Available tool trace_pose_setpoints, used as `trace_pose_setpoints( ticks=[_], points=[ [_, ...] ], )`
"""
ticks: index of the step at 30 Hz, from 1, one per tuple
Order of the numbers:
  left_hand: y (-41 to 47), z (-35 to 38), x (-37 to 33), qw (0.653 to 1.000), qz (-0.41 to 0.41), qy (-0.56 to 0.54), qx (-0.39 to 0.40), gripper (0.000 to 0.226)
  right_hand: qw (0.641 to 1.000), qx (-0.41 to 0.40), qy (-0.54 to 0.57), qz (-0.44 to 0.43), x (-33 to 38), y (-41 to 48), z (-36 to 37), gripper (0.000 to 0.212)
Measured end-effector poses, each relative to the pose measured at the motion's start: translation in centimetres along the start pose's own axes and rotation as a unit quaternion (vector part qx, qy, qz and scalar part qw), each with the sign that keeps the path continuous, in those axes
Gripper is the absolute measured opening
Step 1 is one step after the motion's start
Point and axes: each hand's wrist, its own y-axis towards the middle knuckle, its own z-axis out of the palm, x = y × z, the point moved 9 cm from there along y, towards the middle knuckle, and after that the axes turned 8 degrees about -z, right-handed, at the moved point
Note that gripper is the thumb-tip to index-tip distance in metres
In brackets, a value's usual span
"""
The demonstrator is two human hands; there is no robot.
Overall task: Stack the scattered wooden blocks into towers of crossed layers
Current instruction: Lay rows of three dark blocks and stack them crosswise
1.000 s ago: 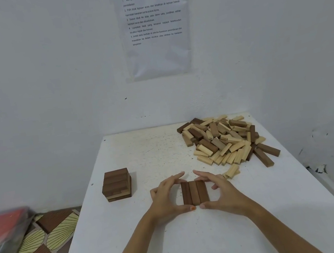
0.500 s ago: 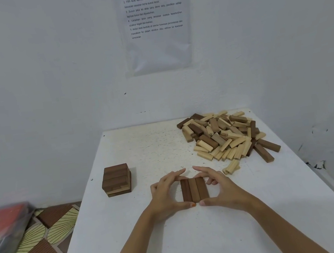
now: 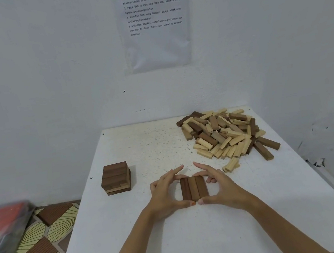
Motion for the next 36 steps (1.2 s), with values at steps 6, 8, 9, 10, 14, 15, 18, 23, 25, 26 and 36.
trace_pose_setpoints(
  ticks=[6, 8, 9, 10, 14, 15, 18, 23, 25, 26, 36],
  points=[
    [0.0, 0.1, 0.1, 1.000, 0.002, -0.015, 0.001, 0.102, 1.000, 0.003, 0.001, 0.001, -0.1, 0.0, 0.1, 0.097],
    [0.0, 0.1, 0.1, 1.000, 0.001, -0.012, 0.001, 0.103, 1.000, 0.006, -0.001, 0.002, -0.1, 0.1, 0.1, 0.096],
    [0.0, 0.1, 0.1, 1.000, 0.001, -0.011, 0.000, 0.102, 1.000, 0.007, -0.002, 0.003, -0.1, 0.1, 0.1, 0.096],
    [0.0, 0.1, 0.1, 1.000, 0.000, -0.010, -0.001, 0.102, 1.000, 0.008, -0.003, 0.003, -0.1, 0.1, 0.1, 0.096],
    [0.1, 0.1, 0.2, 1.000, 0.000, -0.005, -0.004, 0.102, 1.000, 0.007, 0.000, 0.005, 0.0, 0.0, 0.0, 0.099],
    [0.1, 0.1, 0.1, 1.000, 0.000, -0.005, -0.004, 0.102, 1.000, 0.005, 0.000, 0.004, 0.0, 0.0, 0.0, 0.100],
    [0.1, 0.1, 0.1, 1.000, 0.000, -0.002, -0.006, 0.101, 1.000, 0.003, -0.006, 0.000, 0.1, 0.0, 0.1, 0.103],
    [0.0, 0.0, 0.1, 1.000, -0.002, -0.003, -0.007, 0.100, 1.000, -0.003, -0.010, -0.001, 0.2, 0.0, 0.2, 0.099],
    [0.0, 0.0, 0.1, 1.000, -0.004, -0.004, -0.006, 0.099, 1.000, -0.004, -0.009, 0.001, 0.1, 0.0, 0.1, 0.098],
    [0.0, 0.0, 0.1, 1.000, -0.003, -0.005, -0.004, 0.099, 1.000, -0.005, -0.010, 0.001, 0.1, 0.0, 0.1, 0.097],
    [-0.5, -0.4, -0.7, 0.997, 0.009, -0.072, 0.030, 0.100, 1.000, -0.014, -0.008, -0.008, 1.5, -0.1, 0.0, 0.096]
  ],
)
